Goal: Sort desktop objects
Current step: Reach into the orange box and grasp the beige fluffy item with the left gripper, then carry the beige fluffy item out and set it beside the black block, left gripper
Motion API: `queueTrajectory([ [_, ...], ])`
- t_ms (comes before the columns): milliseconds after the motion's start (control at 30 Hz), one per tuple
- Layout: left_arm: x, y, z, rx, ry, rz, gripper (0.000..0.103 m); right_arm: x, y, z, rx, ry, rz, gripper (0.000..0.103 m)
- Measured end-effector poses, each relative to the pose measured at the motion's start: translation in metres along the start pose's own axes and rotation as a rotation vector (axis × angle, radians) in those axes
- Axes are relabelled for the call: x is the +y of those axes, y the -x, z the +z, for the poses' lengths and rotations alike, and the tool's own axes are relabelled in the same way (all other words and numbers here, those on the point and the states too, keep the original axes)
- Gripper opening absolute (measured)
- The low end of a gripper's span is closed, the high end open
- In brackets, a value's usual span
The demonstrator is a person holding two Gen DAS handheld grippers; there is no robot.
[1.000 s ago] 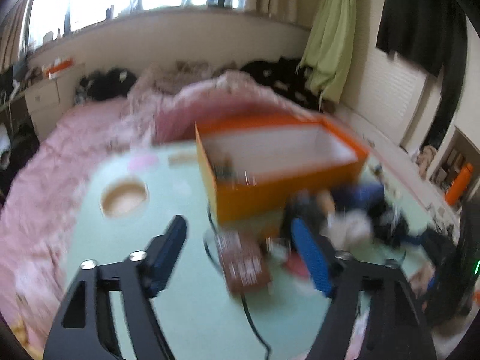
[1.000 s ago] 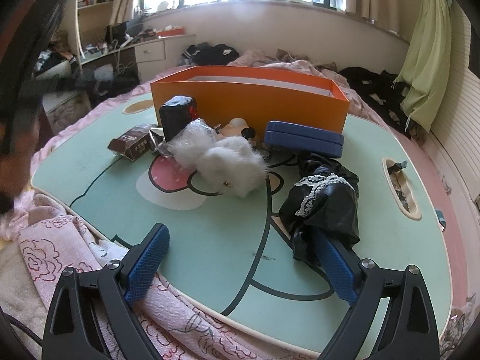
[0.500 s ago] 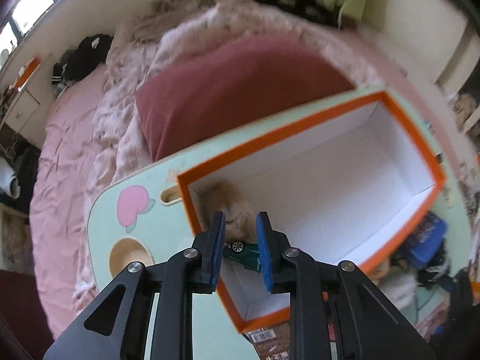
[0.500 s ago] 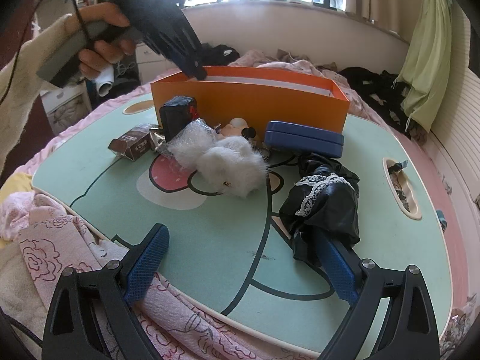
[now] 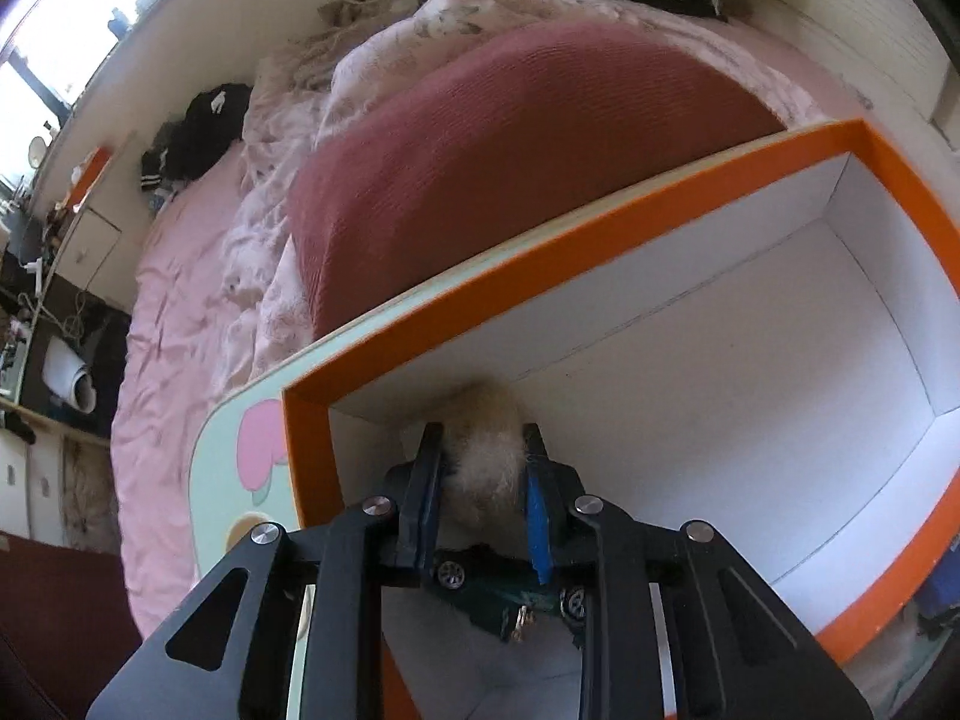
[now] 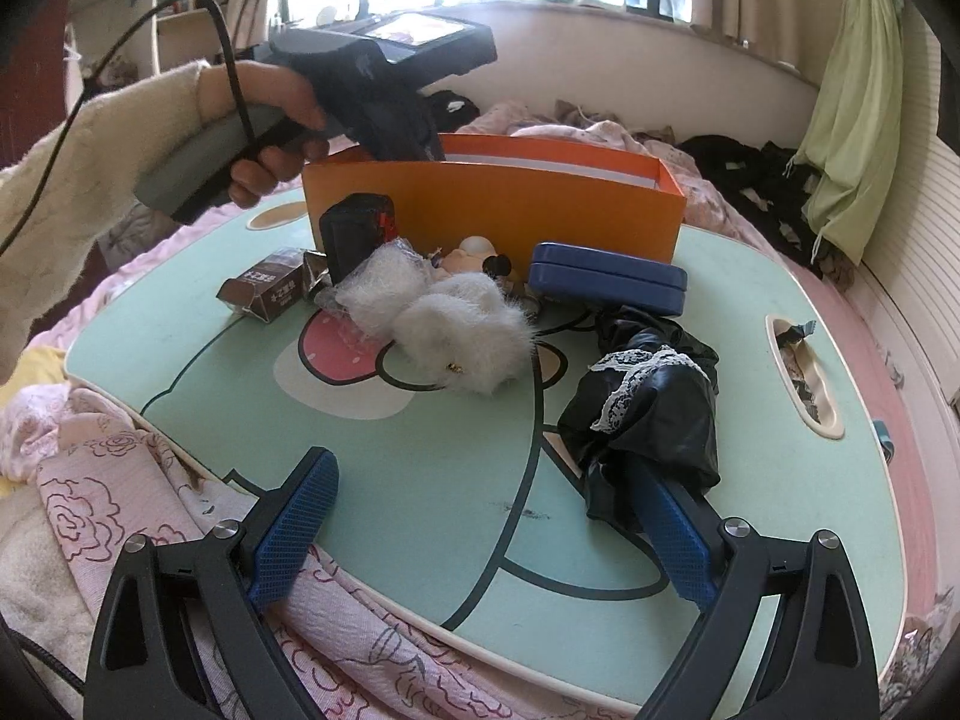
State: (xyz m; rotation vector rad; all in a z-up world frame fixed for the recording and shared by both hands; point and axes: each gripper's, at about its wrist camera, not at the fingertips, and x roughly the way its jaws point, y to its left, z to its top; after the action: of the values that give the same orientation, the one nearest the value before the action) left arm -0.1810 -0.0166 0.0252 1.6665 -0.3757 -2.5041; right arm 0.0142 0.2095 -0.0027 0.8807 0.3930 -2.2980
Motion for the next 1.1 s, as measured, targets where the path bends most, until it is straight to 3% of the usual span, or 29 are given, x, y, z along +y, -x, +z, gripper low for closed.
queueTrajectory([
  [167,0.007,0.012,0.000,-0.046,0.022,-0.104,0.024,0.000,0.000,0.000,0.000,0.000,0.001,0.096],
  [333,0.019,0.072,-0.011,-0.201,0.061,-0.245,0.024,-0.001,0.000,0.000,0.000,0.000,0.001,0.096],
  [433,0.021,0.112,-0.028,-0.262,0.071,-0.389,0.024,0.001,0.000,0.001,0.000,0.000,0.002,0.096],
  [533,0.016,0.130,-0.045,-0.272,0.067,-0.497,0.025,0.000,-0.001,0.001,0.000,-0.001,0.002,0.096],
  [633,0.006,0.133,-0.057,-0.272,0.049,-0.537,0.025,0.000,-0.001,0.000,0.000,0.000,0.002,0.096],
  [733,-0.010,0.127,-0.063,-0.251,0.023,-0.611,0.034,0.000,-0.001,0.000,-0.001,-0.001,0.002,0.096],
  [900,-0.017,0.131,-0.078,-0.312,0.036,-0.566,0.063,0.000,-0.001,0.000,-0.001,0.000,0.002,0.096],
  [1100,0.003,0.139,-0.120,-0.388,0.082,-0.502,0.068,0.000,-0.001,0.000,-0.001,-0.001,0.002,0.096],
])
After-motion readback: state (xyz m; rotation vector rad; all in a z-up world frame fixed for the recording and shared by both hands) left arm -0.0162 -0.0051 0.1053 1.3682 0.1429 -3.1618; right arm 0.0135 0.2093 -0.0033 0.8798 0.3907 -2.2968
